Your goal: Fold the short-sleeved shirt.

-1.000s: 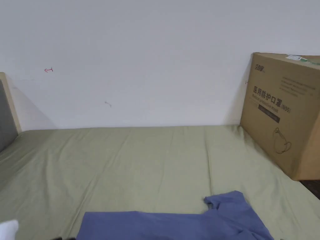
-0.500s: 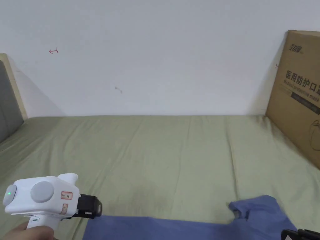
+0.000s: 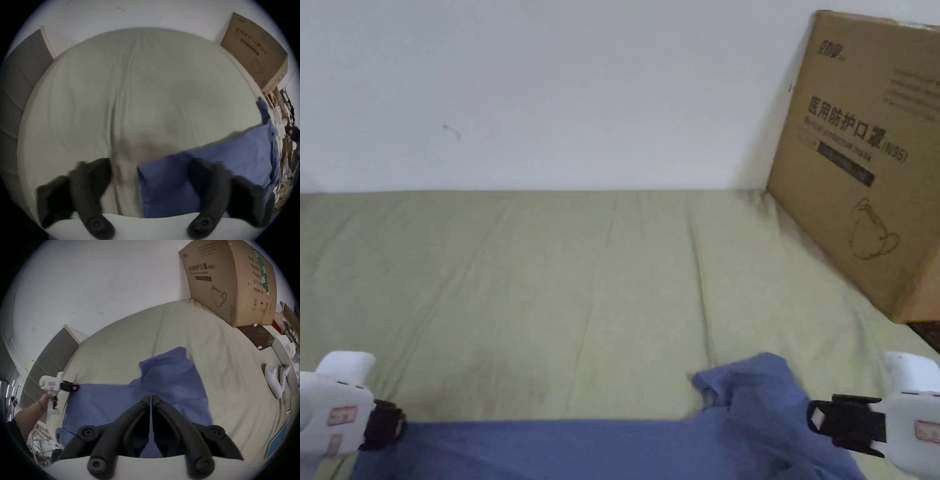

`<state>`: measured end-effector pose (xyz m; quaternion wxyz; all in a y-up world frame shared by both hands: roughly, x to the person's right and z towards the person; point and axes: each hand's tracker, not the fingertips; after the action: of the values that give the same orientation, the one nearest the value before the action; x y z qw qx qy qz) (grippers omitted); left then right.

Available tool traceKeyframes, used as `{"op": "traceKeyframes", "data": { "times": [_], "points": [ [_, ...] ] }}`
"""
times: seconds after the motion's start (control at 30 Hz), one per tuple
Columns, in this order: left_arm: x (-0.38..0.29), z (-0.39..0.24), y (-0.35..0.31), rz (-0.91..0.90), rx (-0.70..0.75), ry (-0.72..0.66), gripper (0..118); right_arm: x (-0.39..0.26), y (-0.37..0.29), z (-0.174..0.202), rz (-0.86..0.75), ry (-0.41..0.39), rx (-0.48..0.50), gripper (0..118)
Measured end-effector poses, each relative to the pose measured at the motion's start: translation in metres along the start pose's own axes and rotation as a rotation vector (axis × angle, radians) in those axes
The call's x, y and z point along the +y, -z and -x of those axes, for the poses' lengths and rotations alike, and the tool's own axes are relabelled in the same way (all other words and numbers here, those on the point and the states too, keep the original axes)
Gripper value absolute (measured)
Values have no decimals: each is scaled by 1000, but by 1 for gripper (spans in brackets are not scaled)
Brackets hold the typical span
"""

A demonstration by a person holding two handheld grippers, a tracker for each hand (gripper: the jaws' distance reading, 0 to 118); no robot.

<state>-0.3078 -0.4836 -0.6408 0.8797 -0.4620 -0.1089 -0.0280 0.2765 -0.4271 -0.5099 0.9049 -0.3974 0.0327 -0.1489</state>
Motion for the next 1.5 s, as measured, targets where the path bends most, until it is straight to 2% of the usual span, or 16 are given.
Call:
{"op": "traceKeyframes", "data": {
  "times": [0.07,0.1,0.13,0.2,0.23,0.3,0.37,0.43,0.47,0.53,0.57,0.63,0.7,0.93,1.13,1.5],
  "points": [
    [-1,0,-20,-22,-100,-65,60,18,20,-10,16,32,-13,5],
    [-2,0,-29,-26,-91,-64,7,25,32,-15,40,60,-21,20],
    [-4,-1,-39,-29,-91,-55,0,33,47,-21,54,102,-21,43],
    [-6,-4,-54,-35,-89,-42,0,47,85,-49,77,142,-54,106],
    [-8,-5,-61,-38,-98,-38,0,52,103,-55,138,145,-101,117],
    [-9,-7,-71,-54,-107,-32,0,53,127,-62,198,108,-232,118],
    [-10,-8,-78,-68,-105,-15,0,50,146,-68,275,75,-292,118],
    [-9,-6,-80,-76,-105,-6,0,42,154,-64,352,40,-300,116],
    [-9,-6,-83,-76,-106,-4,0,42,148,-56,331,-30,-329,112],
    [-8,-5,-87,-77,-104,4,0,48,130,-44,287,-87,-262,102],
    [-8,-6,-91,-79,-105,9,0,48,119,-35,284,-105,-226,88],
    [-6,-9,-104,-93,-96,19,0,47,94,-24,262,-153,-223,0],
    [-4,-13,-124,-145,-76,2,0,52,59,-14,203,-122,-142,0],
    [14,-25,-231,-310,-76,12,0,84,-101,19,-119,-147,-111,0],
    [40,-31,-337,-493,-69,33,0,126,-220,54,-288,-185,-88,0],
    [115,-30,-419,-624,3,26,0,226,-306,111,-480,-174,-69,0]
  ]
}}
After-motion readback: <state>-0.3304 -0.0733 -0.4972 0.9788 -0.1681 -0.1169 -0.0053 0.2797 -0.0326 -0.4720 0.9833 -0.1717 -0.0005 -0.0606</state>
